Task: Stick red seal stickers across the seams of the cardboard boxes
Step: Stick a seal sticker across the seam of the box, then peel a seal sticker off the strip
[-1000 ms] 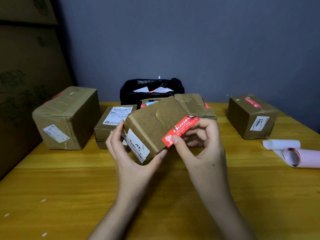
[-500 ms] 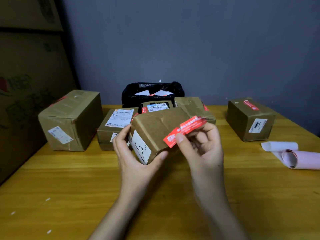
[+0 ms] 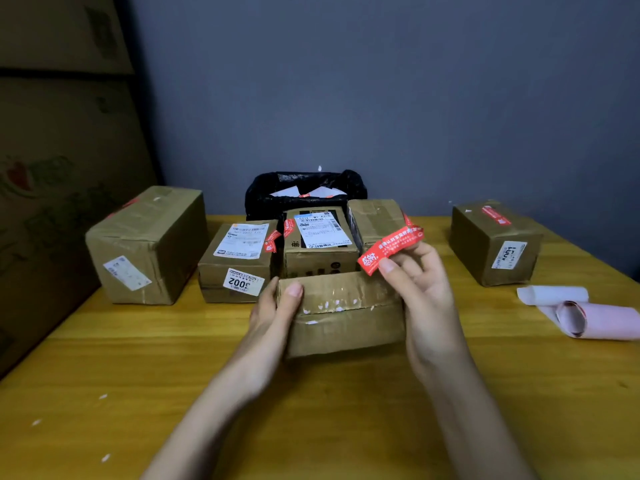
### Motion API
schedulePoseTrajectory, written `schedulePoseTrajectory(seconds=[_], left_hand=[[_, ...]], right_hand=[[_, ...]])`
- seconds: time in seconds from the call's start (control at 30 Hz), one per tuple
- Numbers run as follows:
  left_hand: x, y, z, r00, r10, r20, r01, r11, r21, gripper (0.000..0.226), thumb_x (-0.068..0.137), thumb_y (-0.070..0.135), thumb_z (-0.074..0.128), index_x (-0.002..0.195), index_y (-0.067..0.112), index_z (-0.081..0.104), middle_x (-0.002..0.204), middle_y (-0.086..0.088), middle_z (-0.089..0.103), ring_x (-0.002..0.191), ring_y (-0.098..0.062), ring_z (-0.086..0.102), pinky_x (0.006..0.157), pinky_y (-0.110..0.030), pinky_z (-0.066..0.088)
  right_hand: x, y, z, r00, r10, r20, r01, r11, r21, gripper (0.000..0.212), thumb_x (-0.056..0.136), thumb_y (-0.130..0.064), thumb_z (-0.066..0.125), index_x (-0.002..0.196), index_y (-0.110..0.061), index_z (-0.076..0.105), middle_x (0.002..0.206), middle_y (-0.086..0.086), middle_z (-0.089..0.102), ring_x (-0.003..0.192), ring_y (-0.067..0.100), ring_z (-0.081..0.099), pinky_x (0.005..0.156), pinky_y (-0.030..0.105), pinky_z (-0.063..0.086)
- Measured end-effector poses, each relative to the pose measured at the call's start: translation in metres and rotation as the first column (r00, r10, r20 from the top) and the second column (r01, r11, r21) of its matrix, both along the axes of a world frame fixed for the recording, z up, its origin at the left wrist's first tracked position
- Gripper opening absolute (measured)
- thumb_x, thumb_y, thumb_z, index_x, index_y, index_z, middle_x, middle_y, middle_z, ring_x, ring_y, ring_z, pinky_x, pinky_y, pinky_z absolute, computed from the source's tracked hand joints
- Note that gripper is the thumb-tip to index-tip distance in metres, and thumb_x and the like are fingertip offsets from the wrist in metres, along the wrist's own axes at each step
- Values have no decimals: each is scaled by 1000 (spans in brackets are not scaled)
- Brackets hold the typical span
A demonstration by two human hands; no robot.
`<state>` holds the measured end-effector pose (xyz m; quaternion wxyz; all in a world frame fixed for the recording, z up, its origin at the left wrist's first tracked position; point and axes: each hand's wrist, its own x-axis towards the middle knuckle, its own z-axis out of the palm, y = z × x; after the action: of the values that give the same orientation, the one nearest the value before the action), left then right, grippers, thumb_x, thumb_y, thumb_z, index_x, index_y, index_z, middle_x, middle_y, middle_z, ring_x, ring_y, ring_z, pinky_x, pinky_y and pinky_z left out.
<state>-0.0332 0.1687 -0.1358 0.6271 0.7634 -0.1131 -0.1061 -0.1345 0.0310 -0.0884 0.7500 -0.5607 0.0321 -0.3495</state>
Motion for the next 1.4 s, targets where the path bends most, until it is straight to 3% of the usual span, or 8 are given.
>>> schedulePoseTrajectory(seconds=[0.23, 0.37, 0.47, 0.73, 0.93, 1.17, 1.3, 1.4], left_hand=[[5, 4, 10, 998, 22, -62, -17, 997, 78, 114, 33, 66, 47, 134, 13, 49, 135, -11, 50, 126, -28, 45, 110, -39, 32], [8, 5, 8, 999, -29, -39, 42, 909, 416, 55, 86, 53, 49, 128, 17, 49, 131, -11, 47, 128, -27, 38, 111, -36, 23], [4, 12, 8, 989, -146, 6, 125, 864, 487, 36, 94, 51, 40, 106, 18, 49, 115, -5, 49, 115, -21, 38, 114, -40, 18], [-4, 34, 34, 938, -301, 170, 221, 900, 377, 65, 76, 59, 59, 131, 28, 44, 131, 3, 46, 123, -13, 43, 104, -31, 35], [7, 2, 93, 822, -339, 457, 287, 940, 182, 21, 90, 22, 62, 111, 19, 61, 103, 6, 63, 89, -3, 61, 80, -18, 48], [76, -53, 140, 860, -357, 364, 355, 932, 75, 4, 88, 8, 65, 91, 11, 64, 73, -1, 65, 60, -1, 60, 71, -22, 50], [113, -67, 155, 858, -293, 422, 293, 954, 66, 10, 87, 6, 66, 81, 13, 63, 72, -1, 64, 55, 3, 59, 59, -14, 45], [135, -79, 159, 836, -261, 483, 273, 961, 47, 14, 85, 4, 68, 76, 14, 63, 71, -2, 64, 54, 3, 59, 57, -10, 47]], right_hand=[[11, -3, -5, 982, -13, -187, 39, 990, 139, 13, 90, -13, 59, 103, -15, 61, 94, 1, 71, 90, 14, 64, 92, 37, 46], [13, -5, -10, 959, 3, -283, 37, 990, 138, 20, 93, -19, 56, 109, -8, 62, 101, 11, 66, 101, 24, 61, 101, 40, 43], [12, -6, -11, 947, 58, -317, -5, 987, 164, 34, 94, -22, 54, 120, -2, 59, 115, 17, 67, 112, 24, 62, 101, 37, 45], [8, -13, -4, 962, -110, -250, 65, 982, -180, 7, 94, -7, 53, 95, -10, 59, 78, -6, 65, 69, -6, 59, 63, 3, 41], [33, -21, 28, 967, -126, -222, 20, 904, -427, 12, 93, -9, 56, 84, -16, 53, 66, -7, 63, 72, 7, 58, 77, 23, 42], [106, -41, 87, 951, -215, -223, 47, 812, -581, 4, 89, -16, 57, 86, -16, 54, 73, -4, 61, 77, 14, 60, 79, 29, 43], [149, -57, 105, 940, -147, -308, -26, 869, -493, 16, 95, -12, 49, 79, -14, 51, 92, 19, 65, 86, 29, 63, 83, 39, 50], [171, -67, 117, 919, -46, -393, -106, 928, -357, 17, 94, -12, 50, 78, -15, 55, 82, 9, 63, 74, 21, 59, 63, 19, 46]])
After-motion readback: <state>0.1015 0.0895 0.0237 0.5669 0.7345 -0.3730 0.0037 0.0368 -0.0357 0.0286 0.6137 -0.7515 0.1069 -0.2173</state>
